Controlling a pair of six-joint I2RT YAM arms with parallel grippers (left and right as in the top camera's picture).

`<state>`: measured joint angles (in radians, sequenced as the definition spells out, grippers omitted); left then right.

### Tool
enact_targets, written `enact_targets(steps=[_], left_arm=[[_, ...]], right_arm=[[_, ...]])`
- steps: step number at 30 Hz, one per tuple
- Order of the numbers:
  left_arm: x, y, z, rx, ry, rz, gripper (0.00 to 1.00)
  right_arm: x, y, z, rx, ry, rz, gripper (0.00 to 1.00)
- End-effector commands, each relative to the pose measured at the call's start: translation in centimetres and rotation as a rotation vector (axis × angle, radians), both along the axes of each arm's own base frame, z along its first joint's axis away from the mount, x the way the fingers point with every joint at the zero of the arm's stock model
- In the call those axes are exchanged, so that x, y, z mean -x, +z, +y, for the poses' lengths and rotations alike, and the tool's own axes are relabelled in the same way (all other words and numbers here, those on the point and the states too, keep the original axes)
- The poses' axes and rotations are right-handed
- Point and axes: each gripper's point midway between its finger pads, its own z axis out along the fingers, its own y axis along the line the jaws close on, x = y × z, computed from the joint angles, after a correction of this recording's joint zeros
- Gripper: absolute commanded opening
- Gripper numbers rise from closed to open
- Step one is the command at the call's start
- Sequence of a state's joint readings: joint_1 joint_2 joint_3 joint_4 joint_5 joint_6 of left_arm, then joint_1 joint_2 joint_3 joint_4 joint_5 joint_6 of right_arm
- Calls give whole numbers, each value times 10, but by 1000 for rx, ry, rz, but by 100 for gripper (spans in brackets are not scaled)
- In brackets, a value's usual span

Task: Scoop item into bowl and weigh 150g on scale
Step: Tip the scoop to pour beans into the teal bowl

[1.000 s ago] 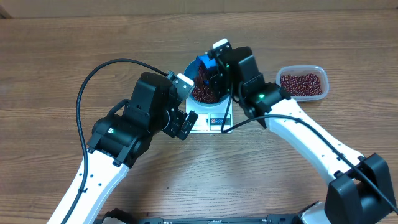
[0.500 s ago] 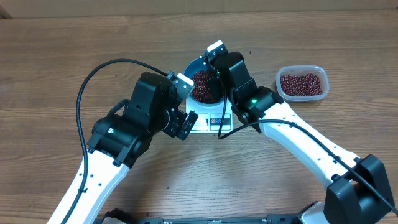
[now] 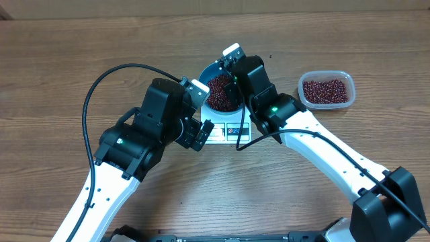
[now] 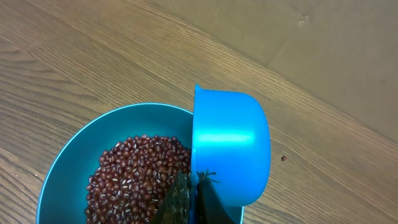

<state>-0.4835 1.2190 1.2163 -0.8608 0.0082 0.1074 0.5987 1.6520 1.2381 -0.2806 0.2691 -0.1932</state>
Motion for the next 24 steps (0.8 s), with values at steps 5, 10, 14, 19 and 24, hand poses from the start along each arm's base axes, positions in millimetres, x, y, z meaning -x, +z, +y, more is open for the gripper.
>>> enact_targets(steps=[5,10,14,19,24], left_arm=[[-4,8,-2,10,-10,-18,100],[-4,8,-2,10,-10,-18,100],[-4,8,-2,10,-10,-18,100],[-4,8,-2,10,-10,-18,100],[-4,8,-2,10,-10,-18,99]], right_arm=[[4,31,13,16,58,-80,4],[4,31,13,16,58,-81,4],[4,32,13,12,56,-81,4],[5,48,11,-80,5,-94,4],[11,89,0,-186,-56,-162,4]])
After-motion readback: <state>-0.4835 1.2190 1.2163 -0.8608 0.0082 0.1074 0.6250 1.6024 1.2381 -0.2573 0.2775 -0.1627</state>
